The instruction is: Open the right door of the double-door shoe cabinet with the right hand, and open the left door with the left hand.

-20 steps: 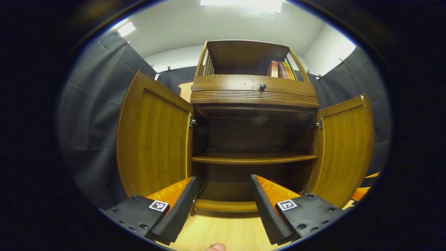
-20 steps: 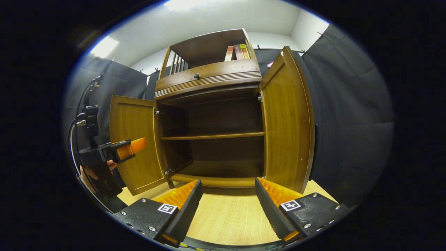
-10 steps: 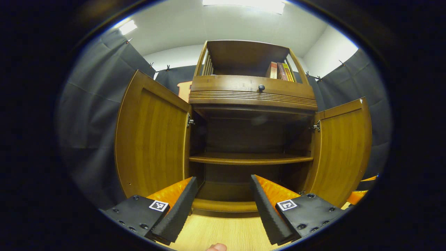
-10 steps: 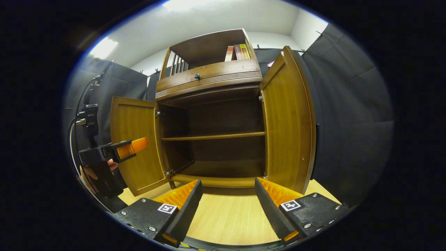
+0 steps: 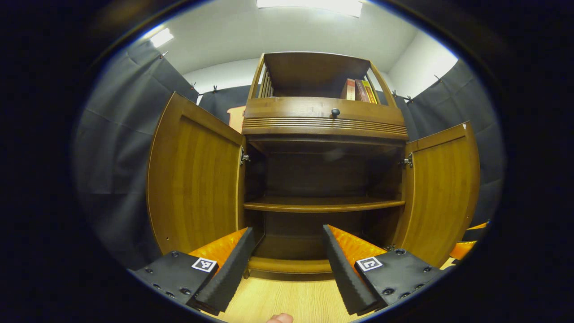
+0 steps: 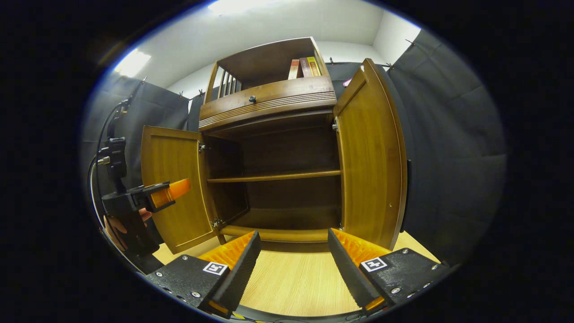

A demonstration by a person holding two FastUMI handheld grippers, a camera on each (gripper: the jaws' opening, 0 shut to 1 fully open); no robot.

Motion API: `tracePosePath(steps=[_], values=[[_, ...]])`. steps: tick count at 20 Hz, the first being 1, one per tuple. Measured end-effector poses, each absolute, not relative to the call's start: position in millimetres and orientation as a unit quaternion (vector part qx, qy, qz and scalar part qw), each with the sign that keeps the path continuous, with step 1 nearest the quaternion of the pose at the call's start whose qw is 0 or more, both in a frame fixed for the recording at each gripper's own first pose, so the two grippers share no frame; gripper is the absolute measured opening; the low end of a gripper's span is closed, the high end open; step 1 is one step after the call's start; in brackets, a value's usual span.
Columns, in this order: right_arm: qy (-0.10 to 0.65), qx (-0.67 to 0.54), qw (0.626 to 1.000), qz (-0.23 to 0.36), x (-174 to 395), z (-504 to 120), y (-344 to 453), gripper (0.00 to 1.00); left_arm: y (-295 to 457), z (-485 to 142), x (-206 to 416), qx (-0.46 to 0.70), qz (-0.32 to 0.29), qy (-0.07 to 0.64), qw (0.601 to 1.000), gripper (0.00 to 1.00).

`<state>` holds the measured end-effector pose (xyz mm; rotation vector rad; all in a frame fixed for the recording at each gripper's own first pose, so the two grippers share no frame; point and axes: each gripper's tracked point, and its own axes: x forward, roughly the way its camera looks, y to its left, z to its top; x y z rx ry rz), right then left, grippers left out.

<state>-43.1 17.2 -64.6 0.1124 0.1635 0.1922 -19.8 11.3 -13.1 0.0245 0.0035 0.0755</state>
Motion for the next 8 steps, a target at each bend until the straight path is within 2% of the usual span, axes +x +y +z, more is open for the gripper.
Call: tracePosePath(steps=[2, 3, 8], values=[[0.081, 0.056, 0.99, 0.096, -42.7, -64.4, 17.8, 0.92, 10.0, -13.1, -19.0, 0.021, 0.038, 0.0, 0.999, 0.97], [0.081, 0.056, 0.99, 0.096, -42.1, -64.1, 17.2, 1.0, 8.8, -12.3, -18.6, 0.024, 0.036, -0.003, 0.999, 0.97], [0.08, 0.058, 0.991, 0.094, -41.0, -64.4, 15.6, 1.0, 4.4, -11.7, -15.7, 0.023, 0.031, -0.004, 0.999, 0.96]])
